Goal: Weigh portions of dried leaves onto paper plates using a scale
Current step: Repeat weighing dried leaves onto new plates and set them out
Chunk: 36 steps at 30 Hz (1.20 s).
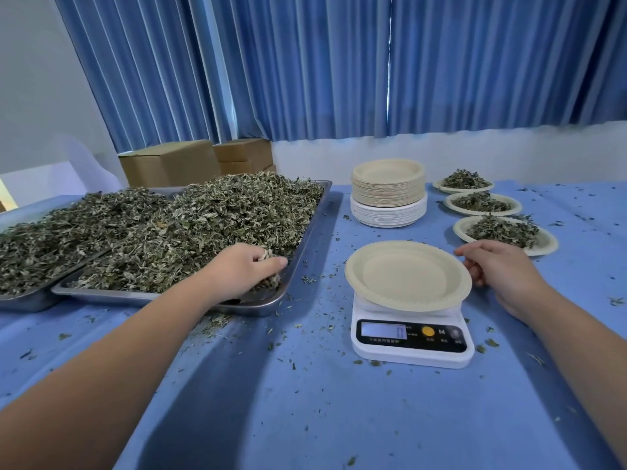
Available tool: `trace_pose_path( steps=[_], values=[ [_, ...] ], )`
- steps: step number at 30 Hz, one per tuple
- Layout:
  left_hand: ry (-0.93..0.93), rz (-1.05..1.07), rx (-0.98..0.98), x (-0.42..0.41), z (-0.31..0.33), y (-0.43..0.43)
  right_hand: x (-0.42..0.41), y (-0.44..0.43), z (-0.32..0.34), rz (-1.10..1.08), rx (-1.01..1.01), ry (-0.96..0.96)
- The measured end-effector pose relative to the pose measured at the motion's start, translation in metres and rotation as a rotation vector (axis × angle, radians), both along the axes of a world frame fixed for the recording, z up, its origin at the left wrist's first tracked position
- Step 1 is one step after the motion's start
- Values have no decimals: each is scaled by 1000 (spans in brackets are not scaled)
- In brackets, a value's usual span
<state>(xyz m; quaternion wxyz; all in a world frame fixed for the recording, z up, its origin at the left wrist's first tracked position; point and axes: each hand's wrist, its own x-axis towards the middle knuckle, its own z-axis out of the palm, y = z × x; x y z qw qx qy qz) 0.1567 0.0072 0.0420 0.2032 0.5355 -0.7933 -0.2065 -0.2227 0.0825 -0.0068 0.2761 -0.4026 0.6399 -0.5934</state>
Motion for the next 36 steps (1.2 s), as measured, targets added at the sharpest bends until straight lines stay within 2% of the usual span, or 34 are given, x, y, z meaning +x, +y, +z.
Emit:
trace_pose_path(
  steps=[5, 10, 12, 15, 20, 24, 26, 29, 32, 36],
  values=[
    [308, 133, -165, -36, 16, -7, 0, -2, 1, -6, 4, -8],
    [448, -43, -189, -110, 33, 6, -3, -4, -2, -14, 7, -23],
    [457, -157, -131, -135, 35, 16, -4, -5, -2, -15, 9, -27],
    [376, -254, -58, -162, 24, 27, -6, -5, -2, -8, 11, -30],
    [332, -395, 47, -169, 5, 34, -4, -3, -1, -4, 5, -28],
    [400, -419, 7, -159, 7, 36, -3, -2, 1, 1, 15, -19],
    [427, -392, -82, -146, 10, 33, -4, -1, 2, 3, 22, -10],
    [278, -309, -303, -117, 11, 19, -3, -1, 2, 9, 46, 28],
    [77, -170, -370, -86, 6, -3, -1, -3, 4, 3, 94, 58],
    [-414, -33, -436, -57, 7, -36, 5, -4, 10, 11, 169, 116]
  ],
)
